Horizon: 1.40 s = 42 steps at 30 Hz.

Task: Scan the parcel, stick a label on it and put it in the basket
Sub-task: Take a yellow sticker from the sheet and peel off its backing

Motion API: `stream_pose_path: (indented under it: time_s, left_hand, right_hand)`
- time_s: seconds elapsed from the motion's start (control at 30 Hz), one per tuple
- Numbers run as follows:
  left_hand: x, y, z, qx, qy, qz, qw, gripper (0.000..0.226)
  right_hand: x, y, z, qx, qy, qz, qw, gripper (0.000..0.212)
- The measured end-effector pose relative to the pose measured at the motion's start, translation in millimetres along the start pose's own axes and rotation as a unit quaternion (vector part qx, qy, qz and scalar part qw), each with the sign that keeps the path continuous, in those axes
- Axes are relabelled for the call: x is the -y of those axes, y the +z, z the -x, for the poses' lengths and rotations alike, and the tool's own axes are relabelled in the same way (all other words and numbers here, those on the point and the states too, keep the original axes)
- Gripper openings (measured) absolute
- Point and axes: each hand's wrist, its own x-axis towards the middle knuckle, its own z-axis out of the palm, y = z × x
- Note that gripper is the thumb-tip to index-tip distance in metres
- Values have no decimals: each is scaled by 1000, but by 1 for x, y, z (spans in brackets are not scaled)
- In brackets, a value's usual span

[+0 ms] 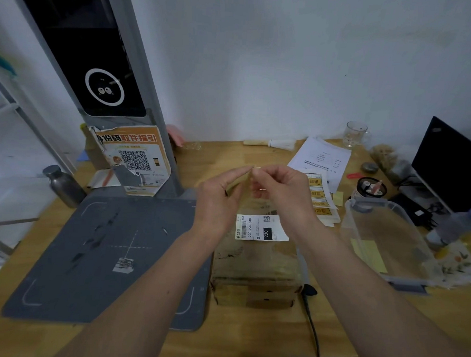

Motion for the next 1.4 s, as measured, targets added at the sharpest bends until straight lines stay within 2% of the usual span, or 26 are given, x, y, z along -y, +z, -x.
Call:
stream_pose_path:
  time_s: [0.07, 0.17, 0.5, 0.7, 1.0, 1.13, 1.23, 1.4]
  left_hand:
    - [-1, 2, 3, 0, 25, -2, 1000, 38]
    - [0, 4, 5, 8, 28, -6, 1000, 39]
    - [-3, 8, 6, 14, -13, 37, 999, 42]
    - [-1, 10, 7, 16, -40, 71, 997, 40]
    - [-10, 9, 6, 19, -99, 136, 986, 37]
    - [-12, 10, 4, 20, -114, 147, 982, 36]
    - [-12, 13, 5, 19, -126, 150, 980, 38]
    - [-12, 14, 4, 17, -139, 156, 978, 39]
  right_hand:
    - [-1, -2, -2, 3, 41, -82, 996, 8]
    - [-3, -4, -3, 14, 73, -129, 989, 9]
    - [-1, -5, 0, 17, 103, -176, 979, 14]
    - [-2, -5, 2, 12, 93, -176, 980, 6]
    - [-2, -4, 5, 1, 45, -123, 991, 4]
    - [0, -3, 6, -48, 12, -83, 995, 11]
    - [0, -1, 8, -85, -36, -35, 995, 8]
    - [-1, 1, 9, -107, -81, 23, 991, 14]
